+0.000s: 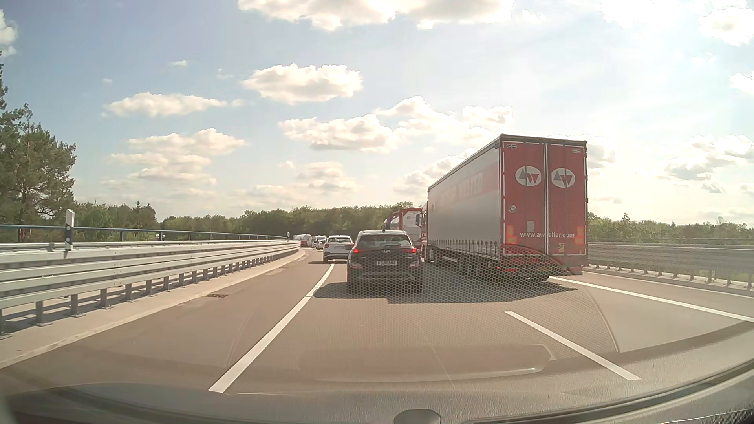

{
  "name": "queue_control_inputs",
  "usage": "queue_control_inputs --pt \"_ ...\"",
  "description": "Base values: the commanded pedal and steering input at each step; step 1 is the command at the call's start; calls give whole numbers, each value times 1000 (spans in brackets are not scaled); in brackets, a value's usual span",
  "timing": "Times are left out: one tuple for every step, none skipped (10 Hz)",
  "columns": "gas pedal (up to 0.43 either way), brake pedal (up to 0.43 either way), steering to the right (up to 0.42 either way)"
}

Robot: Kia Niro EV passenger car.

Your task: Follow the waypoints while adhering to traffic rules and regulations

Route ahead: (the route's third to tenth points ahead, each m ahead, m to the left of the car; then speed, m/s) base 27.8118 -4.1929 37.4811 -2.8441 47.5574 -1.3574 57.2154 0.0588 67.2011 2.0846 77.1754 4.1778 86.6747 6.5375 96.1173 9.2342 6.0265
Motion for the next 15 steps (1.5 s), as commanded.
queue_control_inputs --pt "0 0 -18" --pt "0 0 -17" --pt "0 0 -17" --pt "0 0 -16" --pt "0 0 -15" --pt "0 0 -13" --pt "0 0 -13" --pt "0 0 -12" --pt "0 0 -12" --pt "0 0 -12" --pt "0 0 -12" --pt "0 0 -12" --pt "0 0 -12" --pt "0 0 -12" --pt "0 0 -12"
